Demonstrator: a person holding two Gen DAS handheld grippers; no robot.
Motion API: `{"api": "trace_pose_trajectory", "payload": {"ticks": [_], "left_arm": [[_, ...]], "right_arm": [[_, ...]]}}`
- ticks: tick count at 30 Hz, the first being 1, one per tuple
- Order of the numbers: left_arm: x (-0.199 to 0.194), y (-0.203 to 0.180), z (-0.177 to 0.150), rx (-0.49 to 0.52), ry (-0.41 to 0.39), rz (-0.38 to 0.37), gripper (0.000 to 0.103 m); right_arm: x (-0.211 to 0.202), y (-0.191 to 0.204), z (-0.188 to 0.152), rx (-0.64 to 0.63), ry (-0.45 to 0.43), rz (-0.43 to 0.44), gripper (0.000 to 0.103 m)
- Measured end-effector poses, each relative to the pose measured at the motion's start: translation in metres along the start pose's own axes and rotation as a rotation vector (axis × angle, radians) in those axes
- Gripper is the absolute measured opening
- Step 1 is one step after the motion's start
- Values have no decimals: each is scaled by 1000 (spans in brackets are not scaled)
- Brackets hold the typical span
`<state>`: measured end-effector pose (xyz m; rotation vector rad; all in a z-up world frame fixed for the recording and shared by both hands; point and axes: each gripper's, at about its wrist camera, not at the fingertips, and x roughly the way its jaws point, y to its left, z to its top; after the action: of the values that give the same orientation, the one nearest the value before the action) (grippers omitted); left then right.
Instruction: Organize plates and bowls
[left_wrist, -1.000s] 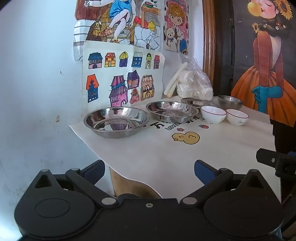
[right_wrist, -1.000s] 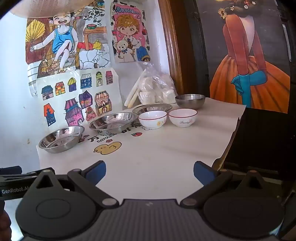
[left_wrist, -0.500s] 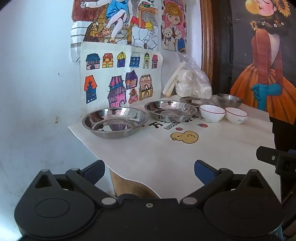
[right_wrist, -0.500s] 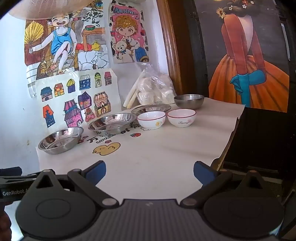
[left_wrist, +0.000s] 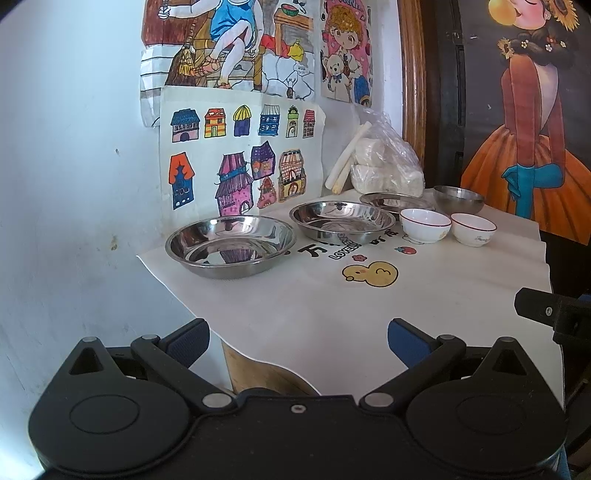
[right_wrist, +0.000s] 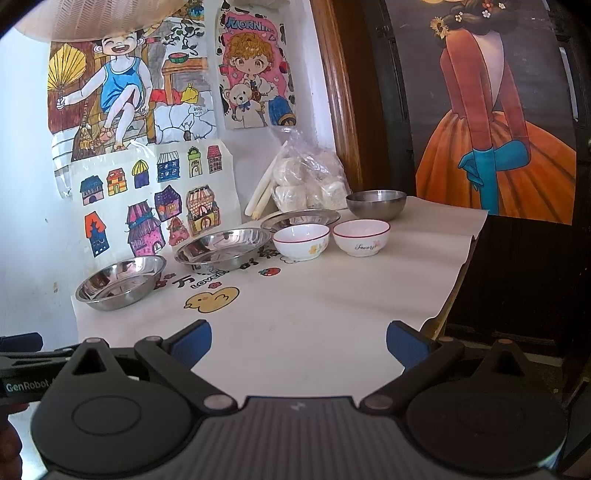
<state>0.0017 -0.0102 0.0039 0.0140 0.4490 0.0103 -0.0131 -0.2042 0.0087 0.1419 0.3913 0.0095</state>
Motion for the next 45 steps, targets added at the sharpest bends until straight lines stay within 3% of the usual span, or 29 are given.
{"api": "trace_pose_trajectory", "payload": {"ticks": [45], "left_arm": [[1, 0, 0, 1, 6, 2, 102]], "right_arm": [[3, 0, -1, 3, 6, 0, 103]]}}
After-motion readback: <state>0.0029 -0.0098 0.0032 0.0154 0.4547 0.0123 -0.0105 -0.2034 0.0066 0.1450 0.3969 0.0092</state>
